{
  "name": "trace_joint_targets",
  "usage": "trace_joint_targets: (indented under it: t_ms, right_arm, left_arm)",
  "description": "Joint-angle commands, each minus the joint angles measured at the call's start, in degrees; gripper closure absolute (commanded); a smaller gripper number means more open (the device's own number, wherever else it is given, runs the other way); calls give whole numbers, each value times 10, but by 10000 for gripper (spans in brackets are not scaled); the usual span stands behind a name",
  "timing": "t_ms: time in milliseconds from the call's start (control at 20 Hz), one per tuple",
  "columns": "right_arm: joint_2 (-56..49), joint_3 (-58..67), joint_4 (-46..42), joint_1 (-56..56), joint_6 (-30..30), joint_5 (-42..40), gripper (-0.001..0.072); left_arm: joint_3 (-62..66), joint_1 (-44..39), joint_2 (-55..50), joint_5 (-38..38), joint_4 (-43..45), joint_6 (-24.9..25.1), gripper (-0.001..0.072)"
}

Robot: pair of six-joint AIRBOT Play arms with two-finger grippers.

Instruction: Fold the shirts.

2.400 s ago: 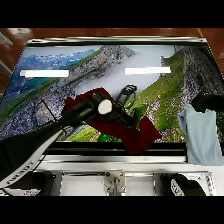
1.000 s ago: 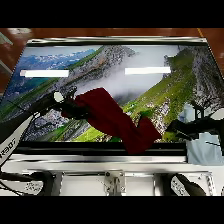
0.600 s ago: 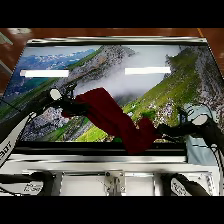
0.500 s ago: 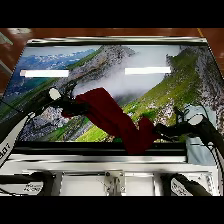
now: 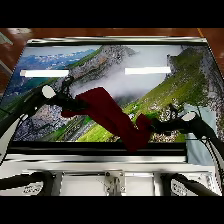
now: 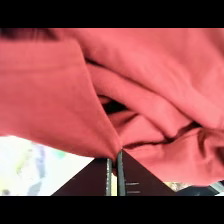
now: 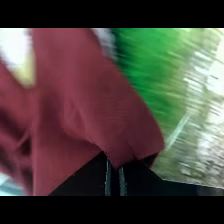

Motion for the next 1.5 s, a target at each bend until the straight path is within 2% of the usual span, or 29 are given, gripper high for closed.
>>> trace_joint_targets:
  t_ms: [0, 250, 400, 450, 600, 750, 850, 1050, 1100, 1200, 1300, 1450]
  right_arm:
    - [64, 84, 6, 1, -58, 57, 646]
    - [244, 300, 10, 2, -49, 16, 646]
    - [323, 393, 11, 2, 26, -42, 647]
    - [338, 412, 10, 2, 44, -36, 647]
    - [368, 452, -7, 2, 49, 19, 647]
    - [392, 464, -80, 2, 65, 98, 647]
    - [395, 464, -97, 2, 104, 187, 647]
    - [357, 448, -112, 2, 171, 446, 647]
    - [350, 426, -129, 2, 176, 486, 647]
    - [349, 353, -162, 2, 176, 499, 647]
    - [347, 257, -169, 2, 176, 472, 647]
    - [334, 99, -143, 2, 176, 314, 647]
  left_arm:
    - [49, 2, 81, -17, 93, -7, 668]
    - [252, 3, 257, -12, 167, -7, 668]
    - [362, 10, 330, 46, 170, -29, 668]
    - [386, 10, 344, 51, 170, -31, 668]
    - [402, 10, 368, 39, 155, -28, 667]
    - [402, 10, 383, 22, 158, 62, 668]
    - [402, 10, 383, 21, 173, 73, 667]
    - [374, 10, 351, -4, 197, 73, 667]
    - [357, 10, 337, -21, 212, 73, 667]
    - [309, 10, 303, -52, 235, 73, 667]
    - [250, 10, 260, -53, 236, 73, 668]
    - [185, 10, 163, -26, 210, 71, 667]
